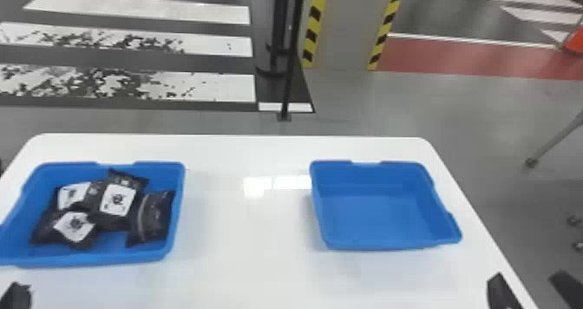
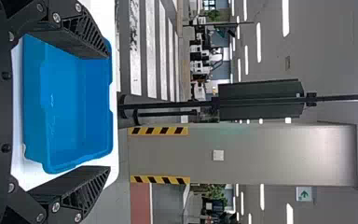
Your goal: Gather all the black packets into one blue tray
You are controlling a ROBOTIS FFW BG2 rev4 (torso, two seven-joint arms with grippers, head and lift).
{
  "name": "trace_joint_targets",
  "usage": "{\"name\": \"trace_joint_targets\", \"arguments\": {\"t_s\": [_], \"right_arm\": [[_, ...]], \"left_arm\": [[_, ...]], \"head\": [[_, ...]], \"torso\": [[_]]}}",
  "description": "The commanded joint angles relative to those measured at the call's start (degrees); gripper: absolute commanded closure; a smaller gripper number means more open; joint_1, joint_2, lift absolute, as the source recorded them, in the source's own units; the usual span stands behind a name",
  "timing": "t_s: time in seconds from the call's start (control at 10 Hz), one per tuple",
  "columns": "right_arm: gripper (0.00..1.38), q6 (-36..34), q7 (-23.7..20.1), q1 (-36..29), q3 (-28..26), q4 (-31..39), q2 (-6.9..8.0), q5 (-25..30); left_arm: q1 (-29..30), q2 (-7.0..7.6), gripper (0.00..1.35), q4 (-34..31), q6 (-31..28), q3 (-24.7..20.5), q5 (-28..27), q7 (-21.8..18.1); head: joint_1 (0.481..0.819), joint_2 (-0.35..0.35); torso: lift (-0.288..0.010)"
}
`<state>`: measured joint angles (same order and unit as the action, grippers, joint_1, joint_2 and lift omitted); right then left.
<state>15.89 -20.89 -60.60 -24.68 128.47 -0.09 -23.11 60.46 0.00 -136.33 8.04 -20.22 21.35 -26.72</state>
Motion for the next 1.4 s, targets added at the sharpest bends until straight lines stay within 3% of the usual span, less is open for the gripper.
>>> {"name": "trace_joint_targets", "arguments": {"t_s": [0.0,1.3], "right_arm": [[0.19,0.0,0.1,0.0,0.0,-0.3,0.14,-0.5],[0.19,0.0,0.0,0.0,0.7,-0.6,0.14,-1.3]], "left_arm": [[0.0,0.00,0.28,0.0,0.0,0.0,-0.1,0.0],[0.0,0.00,0.28,0.0,-1.0,0.0,0.1,-0.2]], "head": [[0.695,-0.169],[0.695,-0.171]], "torso": [[-0.110],[-0.110]]}}
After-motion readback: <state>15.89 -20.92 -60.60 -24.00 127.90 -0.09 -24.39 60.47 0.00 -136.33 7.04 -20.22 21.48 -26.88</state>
